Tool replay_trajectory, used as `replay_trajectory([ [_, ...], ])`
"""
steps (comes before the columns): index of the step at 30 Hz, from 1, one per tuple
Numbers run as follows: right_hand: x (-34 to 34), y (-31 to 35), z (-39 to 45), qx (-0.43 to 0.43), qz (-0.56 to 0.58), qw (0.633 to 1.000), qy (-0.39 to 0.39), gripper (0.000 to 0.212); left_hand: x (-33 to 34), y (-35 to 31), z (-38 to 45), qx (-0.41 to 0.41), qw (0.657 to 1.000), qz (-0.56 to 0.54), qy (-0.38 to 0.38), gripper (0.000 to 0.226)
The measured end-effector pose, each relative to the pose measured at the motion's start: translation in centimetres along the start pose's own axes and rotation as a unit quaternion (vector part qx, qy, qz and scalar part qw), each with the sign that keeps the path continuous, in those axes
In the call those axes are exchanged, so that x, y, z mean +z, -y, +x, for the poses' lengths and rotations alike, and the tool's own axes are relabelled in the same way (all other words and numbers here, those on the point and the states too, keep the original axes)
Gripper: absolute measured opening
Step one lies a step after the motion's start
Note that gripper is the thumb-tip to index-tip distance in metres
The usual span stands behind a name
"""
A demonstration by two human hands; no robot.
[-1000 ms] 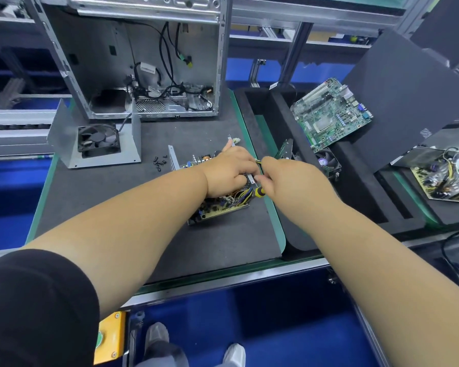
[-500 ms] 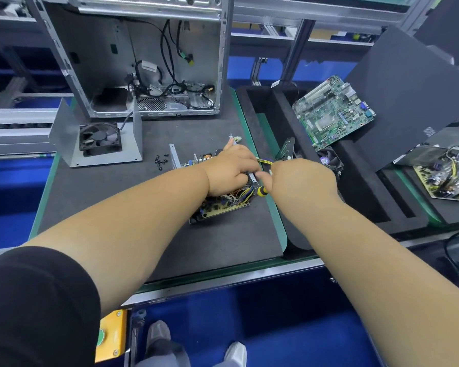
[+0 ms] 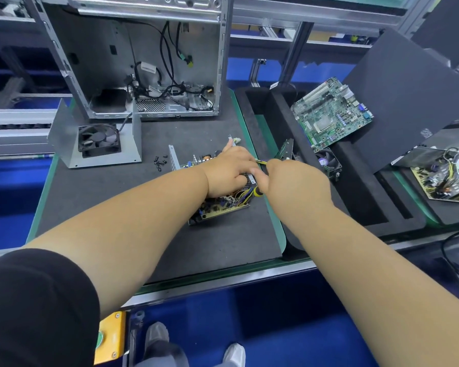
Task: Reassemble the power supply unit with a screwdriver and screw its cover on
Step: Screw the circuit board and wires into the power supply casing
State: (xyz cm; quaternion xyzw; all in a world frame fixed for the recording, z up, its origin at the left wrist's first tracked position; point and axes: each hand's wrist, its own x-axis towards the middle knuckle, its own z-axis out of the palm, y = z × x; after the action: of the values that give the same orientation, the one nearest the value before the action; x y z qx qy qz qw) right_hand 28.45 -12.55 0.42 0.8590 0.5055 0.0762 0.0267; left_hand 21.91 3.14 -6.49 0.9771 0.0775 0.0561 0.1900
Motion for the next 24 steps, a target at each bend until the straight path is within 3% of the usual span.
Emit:
replay_trajectory([
  [5, -0.1, -0.3, 0.1, -0.082, 0.186, 0.979, 0.026, 0.016, -0.1, 0.0, -0.2, 0.014, 0.999, -0.026, -0.019, 0.036],
  [7, -0.3, -0.5, 0.1, -0.109, 0.148, 0.983, 0.015, 0.022, 0.0, 0.0, -0.2, 0.015, 0.999, -0.020, -0.019, 0.032],
  [10, -0.1, -0.4, 0.1, -0.029, 0.005, 1.000, -0.003, 0.032, 0.0, 0.0, -0.1, 0.011, 1.000, -0.016, -0.017, 0.028],
  [12, 0.2, -0.2, -0.1, -0.001, -0.029, 1.000, -0.002, 0.042, 0.0, 0.0, -0.1, 0.000, 1.000, -0.008, -0.008, 0.034],
  [17, -0.4, -0.8, -0.1, -0.100, 0.191, 0.976, 0.044, 0.019, -0.1, -0.1, -0.3, 0.019, 0.999, -0.033, -0.020, 0.039],
  [19, -0.5, -0.9, -0.1, -0.115, 0.140, 0.983, 0.036, 0.017, -0.1, -0.1, -0.3, 0.022, 0.999, -0.030, -0.021, 0.042],
  [22, 0.1, -0.5, -0.4, -0.062, -0.007, 0.998, -0.010, 0.025, -0.1, -0.1, -0.2, 0.023, 0.999, -0.034, -0.018, 0.038],
  [24, 0.3, -0.4, -0.5, -0.040, -0.011, 0.999, -0.025, 0.028, -0.1, 0.0, -0.3, 0.021, 0.999, -0.031, -0.018, 0.035],
])
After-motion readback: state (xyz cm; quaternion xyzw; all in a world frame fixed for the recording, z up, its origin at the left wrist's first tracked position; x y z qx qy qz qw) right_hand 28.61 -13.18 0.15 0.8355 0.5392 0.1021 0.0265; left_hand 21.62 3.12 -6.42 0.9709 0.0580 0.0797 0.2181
